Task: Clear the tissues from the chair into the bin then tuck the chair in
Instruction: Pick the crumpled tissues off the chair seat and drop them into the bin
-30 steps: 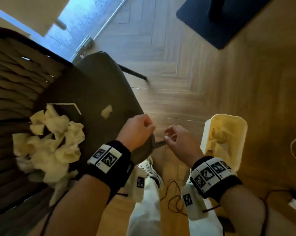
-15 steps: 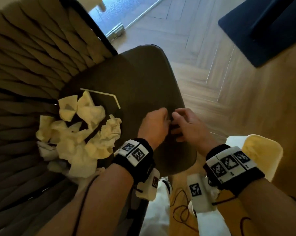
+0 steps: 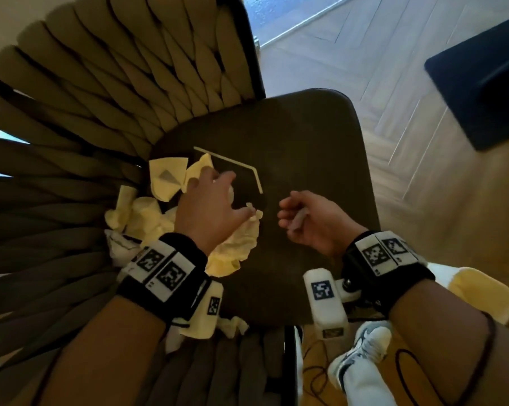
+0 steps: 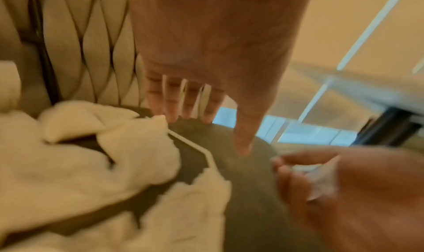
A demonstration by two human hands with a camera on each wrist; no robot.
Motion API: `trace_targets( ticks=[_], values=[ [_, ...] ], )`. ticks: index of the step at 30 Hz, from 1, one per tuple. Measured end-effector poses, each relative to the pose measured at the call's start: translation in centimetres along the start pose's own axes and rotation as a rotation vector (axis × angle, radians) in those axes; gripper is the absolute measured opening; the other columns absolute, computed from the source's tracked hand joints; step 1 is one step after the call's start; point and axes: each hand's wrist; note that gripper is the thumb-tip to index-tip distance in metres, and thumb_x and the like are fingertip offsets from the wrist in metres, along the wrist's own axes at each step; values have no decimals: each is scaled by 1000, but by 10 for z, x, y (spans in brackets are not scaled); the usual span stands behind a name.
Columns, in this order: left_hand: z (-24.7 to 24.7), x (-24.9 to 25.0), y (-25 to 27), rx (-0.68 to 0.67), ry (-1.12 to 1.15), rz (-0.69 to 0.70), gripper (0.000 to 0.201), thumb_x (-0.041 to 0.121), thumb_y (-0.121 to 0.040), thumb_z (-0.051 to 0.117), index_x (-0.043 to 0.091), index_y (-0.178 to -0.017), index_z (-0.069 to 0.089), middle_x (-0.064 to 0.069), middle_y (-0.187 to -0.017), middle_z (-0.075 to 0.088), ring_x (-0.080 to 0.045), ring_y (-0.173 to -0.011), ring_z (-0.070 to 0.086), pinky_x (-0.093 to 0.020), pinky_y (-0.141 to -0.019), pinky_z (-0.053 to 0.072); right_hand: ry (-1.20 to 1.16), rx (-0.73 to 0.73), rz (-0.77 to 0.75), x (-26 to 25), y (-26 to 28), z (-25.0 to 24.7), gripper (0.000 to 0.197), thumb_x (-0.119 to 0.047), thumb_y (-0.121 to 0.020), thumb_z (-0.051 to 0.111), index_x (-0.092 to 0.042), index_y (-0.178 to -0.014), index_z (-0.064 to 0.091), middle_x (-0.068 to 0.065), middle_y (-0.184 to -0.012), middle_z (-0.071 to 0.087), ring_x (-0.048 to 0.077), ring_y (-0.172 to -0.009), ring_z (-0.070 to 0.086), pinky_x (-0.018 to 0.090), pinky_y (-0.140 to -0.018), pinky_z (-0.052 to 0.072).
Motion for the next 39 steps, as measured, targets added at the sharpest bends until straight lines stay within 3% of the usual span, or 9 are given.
trace_targets(
  ticks=[3,7,13,19,25,30,34,37,39],
  values=[
    [18,-18,-12,-113,-134,-77,94,64,-68,67,27,-143,26,-8,-147,28,-34,-125,44,-48,-92,48,-27,-35,41,8,-6,2,30,-35,-96,43,-11,-96,61,8,-88,62,20,-82,62,35,-70,50],
    [38,-6,-12,-36,-148,-9,87,63,-67,69,23,-136,33,-9,-141,32,-32,-115,50,-43,-82,49,-31,-15,49,16,-10,1,29,-35,-96,44,-11,-98,61,8,-89,63,21,-83,62,35,-71,52],
    [52,4,-3,-17,-205,126,78,51,-71,73,21,-134,36,-7,-141,32,-30,-113,52,-41,-80,51,10,26,55,25,-14,-1,28,-32,-95,46,-11,-103,61,9,-95,63,21,-87,62,35,-73,51],
    [69,-4,-3,-227,-262,104,65,24,-82,68,17,-137,33,-12,-133,47,-30,-108,58,-39,-84,52,23,58,67,31,-15,-2,30,-32,-96,45,-11,-110,60,11,-105,64,23,-96,63,37,-77,52],
    [41,20,9,-71,374,191,8,14,-87,63,18,-92,58,1,-91,60,-14,-88,59,-25,-76,45,-68,79,47,38,-15,-2,30,-25,-98,40,-9,-113,60,16,-113,65,30,-101,63,43,-82,52],
    [14,56,33,7,928,229,12,14,-84,67,11,-95,63,7,-81,61,-3,-78,59,-11,-73,47,-189,83,-45,38,-9,7,22,-13,-100,35,-13,-93,57,9,-91,62,23,-80,60,39,-74,50],
    [36,53,32,-16,775,254,19,15,-81,71,17,-97,61,7,-89,63,5,-82,58,-11,-77,47,-334,25,-103,34,-3,-1,31,-23,-99,35,-12,-94,63,6,-75,73,22,-76,65,30,-68,57],
    [56,43,32,35,391,403,20,22,-82,69,13,-99,63,-4,-101,65,-17,-98,57,-30,-84,44,-354,-48,-21,32,-2,-5,55,-51,-92,41,-9,-119,65,15,-113,69,29,-105,63,42,-98,44],
    [63,39,32,104,139,501,25,29,-79,70,18,-101,65,-3,-108,64,-22,-105,51,-32,-83,36,-272,-3,10,35,-5,-4,51,-49,-91,47,-12,-123,62,15,-116,68,29,-107,63,43,-94,47]
  ],
)
Point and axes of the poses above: each hand's wrist, its own y-axis away from the middle knuckle, its own z-axis out of the palm, x = y × z
